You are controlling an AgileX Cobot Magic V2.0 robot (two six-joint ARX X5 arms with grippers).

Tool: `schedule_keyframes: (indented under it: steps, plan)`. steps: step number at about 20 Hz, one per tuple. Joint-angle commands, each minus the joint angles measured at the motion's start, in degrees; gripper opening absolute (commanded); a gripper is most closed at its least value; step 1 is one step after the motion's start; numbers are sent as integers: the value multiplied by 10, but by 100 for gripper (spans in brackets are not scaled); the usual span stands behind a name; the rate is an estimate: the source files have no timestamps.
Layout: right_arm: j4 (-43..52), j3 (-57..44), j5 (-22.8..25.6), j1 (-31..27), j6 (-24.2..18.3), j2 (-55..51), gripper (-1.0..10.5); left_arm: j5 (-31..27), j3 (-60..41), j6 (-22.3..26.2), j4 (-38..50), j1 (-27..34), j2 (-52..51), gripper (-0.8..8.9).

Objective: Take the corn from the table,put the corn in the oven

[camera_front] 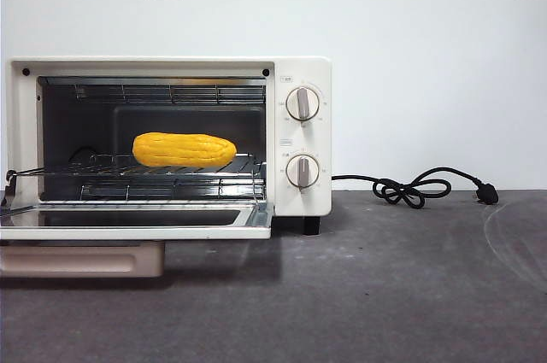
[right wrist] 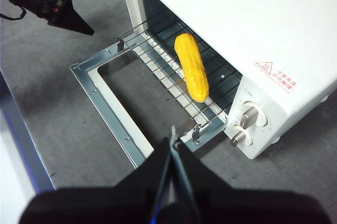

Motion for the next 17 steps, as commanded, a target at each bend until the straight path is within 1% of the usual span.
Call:
schedule_keyframes:
  steps: [1, 4, 6, 14, 17]
  plan:
    - [3, 2, -2, 0, -6, 2, -16, 0, -5, 9, -18, -7, 23, -9]
    - [3, 2, -2, 0, -8, 2, -16, -46, -5, 20, -38, -18, 50, -9]
    - [3, 2, -2, 0, -9, 2, -16, -59, -5, 28, -46, -29, 63, -9]
    - [3, 2, -2, 0, -9, 2, -16, -54, -5, 59, -97, -69, 87, -9]
    - [3, 2, -1, 0, -9, 2, -16, -19, -5, 59, -104, -63, 87, -9]
